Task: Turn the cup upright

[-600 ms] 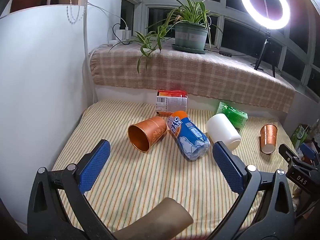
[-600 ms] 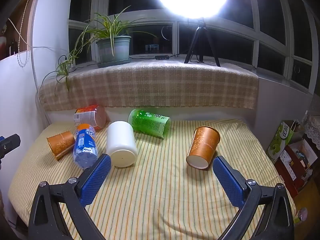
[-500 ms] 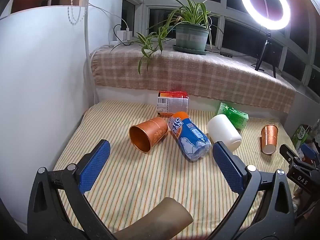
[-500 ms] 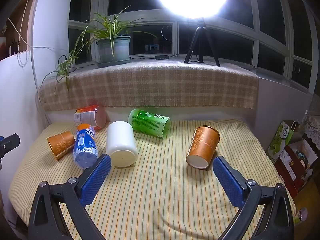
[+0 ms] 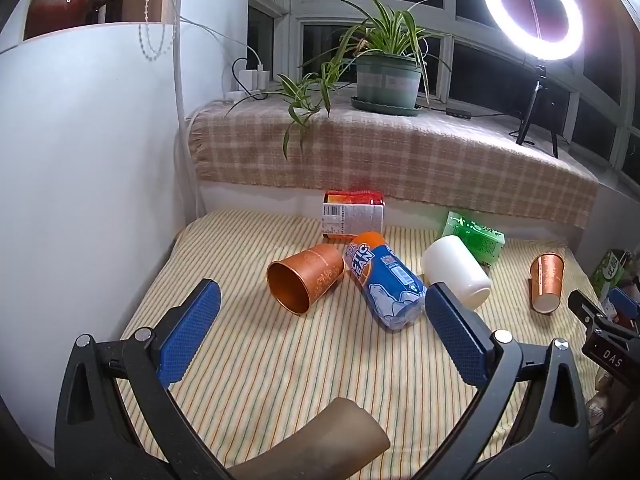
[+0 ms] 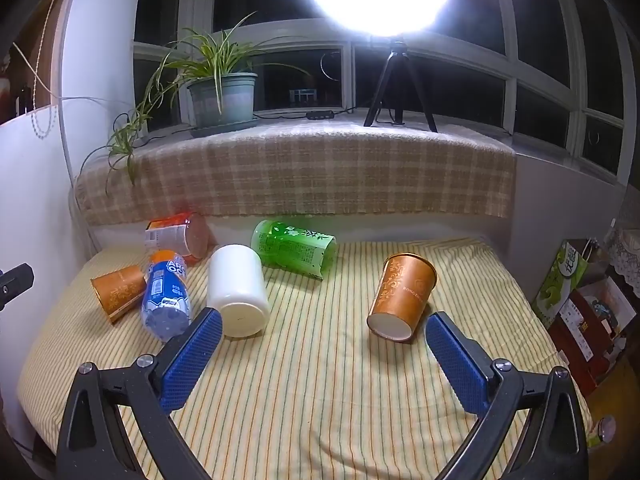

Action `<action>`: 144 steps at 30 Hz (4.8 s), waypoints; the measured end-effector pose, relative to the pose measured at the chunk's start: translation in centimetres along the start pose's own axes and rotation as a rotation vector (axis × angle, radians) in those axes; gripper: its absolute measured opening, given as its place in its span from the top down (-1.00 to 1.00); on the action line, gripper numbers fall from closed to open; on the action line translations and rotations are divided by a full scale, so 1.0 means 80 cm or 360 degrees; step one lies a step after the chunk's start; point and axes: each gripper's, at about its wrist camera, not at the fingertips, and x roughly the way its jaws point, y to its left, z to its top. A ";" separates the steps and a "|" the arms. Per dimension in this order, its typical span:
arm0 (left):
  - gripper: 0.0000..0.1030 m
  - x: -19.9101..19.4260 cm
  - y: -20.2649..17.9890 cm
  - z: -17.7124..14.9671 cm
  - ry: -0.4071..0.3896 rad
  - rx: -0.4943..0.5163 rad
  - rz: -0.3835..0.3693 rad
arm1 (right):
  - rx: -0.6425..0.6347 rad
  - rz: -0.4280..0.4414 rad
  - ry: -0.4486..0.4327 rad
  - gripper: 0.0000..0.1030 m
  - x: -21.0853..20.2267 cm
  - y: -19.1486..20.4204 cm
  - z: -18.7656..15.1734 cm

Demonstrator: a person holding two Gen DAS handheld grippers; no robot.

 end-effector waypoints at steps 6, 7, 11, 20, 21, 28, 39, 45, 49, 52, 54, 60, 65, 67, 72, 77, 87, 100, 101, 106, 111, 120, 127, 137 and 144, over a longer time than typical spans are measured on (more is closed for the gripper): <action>-1.00 0.000 0.000 0.000 0.0001 0.0003 -0.0004 | 0.0006 0.0003 0.0003 -0.99 0.002 -0.003 0.000; -1.00 0.000 0.000 0.001 0.0000 0.0004 -0.0005 | 0.0005 0.0002 0.0003 -0.99 0.002 -0.003 0.000; -1.00 0.000 0.000 0.002 -0.0001 0.0001 -0.0002 | 0.0006 0.0004 0.0005 -0.99 0.002 -0.002 0.000; -1.00 0.001 -0.001 0.000 -0.0003 0.0002 -0.0003 | 0.0008 0.0002 0.0013 -0.99 0.003 -0.001 -0.001; -1.00 0.001 -0.001 0.000 -0.0003 0.0003 -0.0003 | 0.0010 0.0002 0.0017 -0.99 0.003 -0.001 -0.001; -1.00 0.001 -0.002 0.000 -0.0003 -0.0001 0.0001 | 0.0017 0.0010 0.0032 -0.99 0.002 -0.001 -0.002; -1.00 0.001 -0.002 0.001 -0.0004 -0.0001 -0.0001 | 0.0019 0.0009 0.0032 -0.99 0.001 -0.001 -0.002; -1.00 -0.005 -0.007 -0.004 -0.0012 0.0003 -0.0005 | 0.0019 0.0011 0.0032 -0.99 0.002 -0.001 -0.002; -1.00 -0.006 -0.008 -0.005 -0.0011 0.0003 -0.0007 | 0.0021 0.0009 0.0037 -0.99 0.001 -0.001 -0.002; -1.00 -0.007 -0.010 -0.005 -0.0009 0.0004 -0.0009 | 0.0027 0.0009 0.0042 -0.99 0.001 -0.001 -0.004; -1.00 -0.007 -0.011 -0.005 -0.0008 0.0004 -0.0009 | 0.0030 0.0011 0.0045 -0.99 0.000 -0.002 -0.004; -1.00 -0.007 -0.011 -0.005 -0.0008 0.0001 -0.0009 | 0.0034 0.0014 0.0052 -0.99 0.001 -0.002 -0.004; -1.00 -0.007 -0.013 -0.005 -0.0003 0.0000 -0.0007 | 0.0036 0.0018 0.0060 -0.99 0.003 -0.002 -0.004; -1.00 -0.006 -0.013 -0.005 -0.0004 0.0000 -0.0008 | 0.0036 0.0020 0.0065 -0.99 0.004 -0.002 -0.004; -1.00 -0.007 -0.013 -0.006 -0.0003 0.0001 -0.0008 | 0.0040 0.0024 0.0077 -0.99 0.006 -0.002 -0.003; -1.00 -0.006 -0.016 -0.007 0.0004 -0.0005 -0.0006 | 0.0046 0.0038 0.0103 -0.99 0.010 -0.002 -0.004; -1.00 0.001 -0.003 -0.008 0.0033 -0.0023 -0.0007 | 0.0042 0.0078 0.0147 -0.99 0.017 0.001 -0.003; -1.00 0.003 0.014 -0.020 0.0085 -0.0035 0.0036 | -0.0059 0.0160 0.0227 -0.99 0.055 -0.006 0.020; -1.00 0.002 0.015 -0.021 0.0087 -0.0035 0.0039 | -0.0088 0.0161 0.0230 -0.99 0.059 -0.005 0.023; -1.00 0.003 0.021 -0.027 0.0108 -0.0023 0.0062 | -0.0210 0.0204 0.0285 -0.99 0.091 -0.006 0.046; -1.00 0.006 0.027 -0.034 0.0139 -0.0021 0.0092 | -0.0272 0.0290 0.0346 -0.99 0.119 -0.006 0.062; -1.00 0.015 0.037 -0.046 0.0197 -0.0031 0.0137 | -0.0362 0.0411 0.0493 -0.90 0.171 0.015 0.080; -1.00 0.020 0.050 -0.053 0.0230 -0.0072 0.0168 | -0.0290 0.0605 0.0616 -0.90 0.195 0.044 0.084; -1.00 0.018 0.060 -0.057 0.0231 -0.0104 0.0166 | -0.0169 0.0805 0.0824 -0.90 0.233 0.079 0.073; -1.00 0.014 0.062 -0.058 0.0217 -0.0108 0.0154 | -0.0050 0.0844 0.0986 -0.75 0.264 0.082 0.057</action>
